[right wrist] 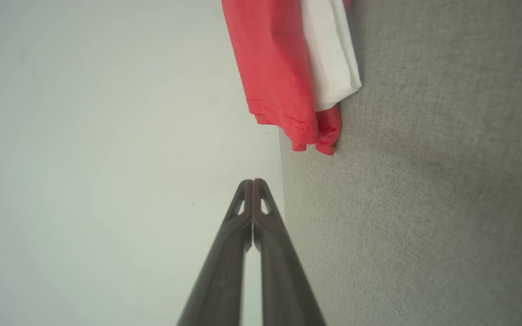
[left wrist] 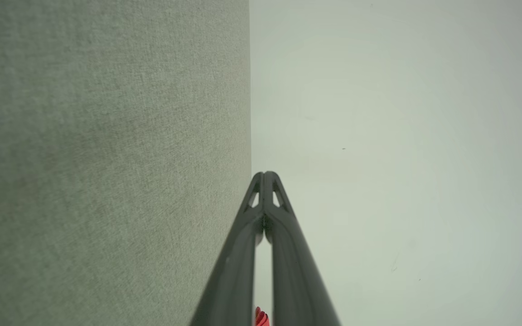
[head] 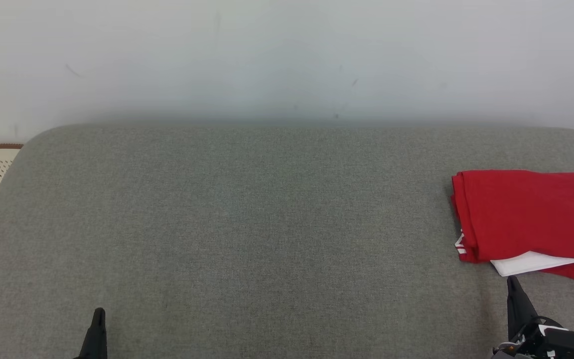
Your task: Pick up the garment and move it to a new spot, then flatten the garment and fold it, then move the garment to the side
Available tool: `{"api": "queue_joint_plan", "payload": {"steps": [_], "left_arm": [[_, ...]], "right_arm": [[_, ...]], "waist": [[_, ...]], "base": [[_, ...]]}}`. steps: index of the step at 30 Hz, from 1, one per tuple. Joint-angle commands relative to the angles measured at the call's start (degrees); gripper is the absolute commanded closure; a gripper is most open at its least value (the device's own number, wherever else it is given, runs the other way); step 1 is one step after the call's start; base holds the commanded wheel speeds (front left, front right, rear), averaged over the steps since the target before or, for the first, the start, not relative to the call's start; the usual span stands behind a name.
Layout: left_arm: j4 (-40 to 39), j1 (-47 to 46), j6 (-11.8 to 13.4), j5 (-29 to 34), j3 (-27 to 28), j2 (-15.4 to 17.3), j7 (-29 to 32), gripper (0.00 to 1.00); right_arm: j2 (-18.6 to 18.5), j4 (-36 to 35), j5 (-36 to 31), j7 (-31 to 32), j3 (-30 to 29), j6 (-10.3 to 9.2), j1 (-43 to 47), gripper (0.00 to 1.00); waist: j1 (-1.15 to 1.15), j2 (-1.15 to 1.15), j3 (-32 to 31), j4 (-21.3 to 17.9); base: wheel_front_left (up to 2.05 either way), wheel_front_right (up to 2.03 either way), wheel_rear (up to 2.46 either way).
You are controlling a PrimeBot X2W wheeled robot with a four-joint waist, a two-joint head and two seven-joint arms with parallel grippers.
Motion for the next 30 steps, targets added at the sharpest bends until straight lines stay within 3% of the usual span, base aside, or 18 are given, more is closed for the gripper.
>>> {"api": "queue_joint_plan", "payload": {"steps": [1, 30], "left_arm": [[0.0, -0.2, -0.1, -0.5, 0.0, 0.2, 0.1, 1.0], [0.0, -0.2, -0.1, -0.4, 0.0, 0.2, 0.1, 1.0]], "right_arm": [[0.1, -0.1, 0.1, 0.0, 0.0, 0.02, -0.3, 1.0], [0.1, -0.1, 0.1, 0.0, 0.0, 0.02, -0.3, 1.0]], "waist": [[0.0, 0.0, 0.0, 0.0], [0.0, 0.0, 0.0, 0.0]], "base": [[0.0, 0.0, 0.0], [0.0, 0.0, 0.0]]}}
